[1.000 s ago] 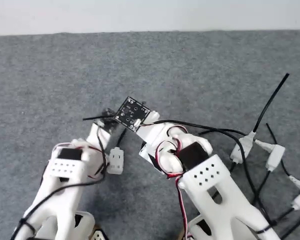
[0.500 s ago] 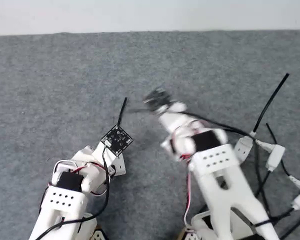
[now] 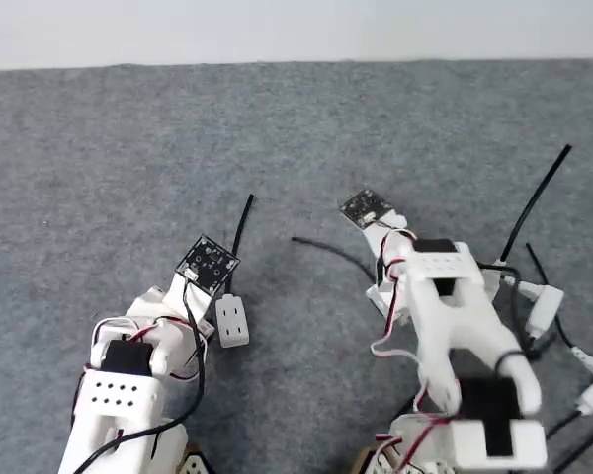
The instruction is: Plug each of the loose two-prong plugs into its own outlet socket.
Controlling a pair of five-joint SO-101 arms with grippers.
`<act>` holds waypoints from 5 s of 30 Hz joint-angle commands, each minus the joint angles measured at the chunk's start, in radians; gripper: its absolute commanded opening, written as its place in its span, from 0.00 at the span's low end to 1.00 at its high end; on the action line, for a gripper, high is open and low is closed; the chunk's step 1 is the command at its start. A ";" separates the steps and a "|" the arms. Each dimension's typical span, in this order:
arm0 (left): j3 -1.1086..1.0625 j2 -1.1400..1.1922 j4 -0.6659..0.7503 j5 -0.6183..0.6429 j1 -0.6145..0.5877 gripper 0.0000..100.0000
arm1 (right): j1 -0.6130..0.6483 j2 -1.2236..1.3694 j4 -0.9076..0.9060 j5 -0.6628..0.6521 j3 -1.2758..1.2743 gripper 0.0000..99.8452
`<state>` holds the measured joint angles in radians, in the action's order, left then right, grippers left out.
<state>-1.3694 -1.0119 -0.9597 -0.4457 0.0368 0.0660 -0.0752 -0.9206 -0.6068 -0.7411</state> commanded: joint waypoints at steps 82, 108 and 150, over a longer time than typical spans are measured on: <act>0.036 -0.014 0.038 0.009 -0.043 0.15 | 0.194 -0.268 -0.077 0.026 -0.106 0.01; 0.036 -0.015 0.038 0.009 -0.043 0.15 | 0.202 -0.124 -0.039 0.147 -0.032 0.11; 0.035 -0.015 0.038 0.008 -0.043 0.15 | 0.122 -0.027 -0.243 0.153 0.192 0.18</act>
<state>-1.3694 -1.0119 -0.9444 -0.4457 -0.0031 0.2041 -0.0982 -1.1492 -0.4672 -0.5938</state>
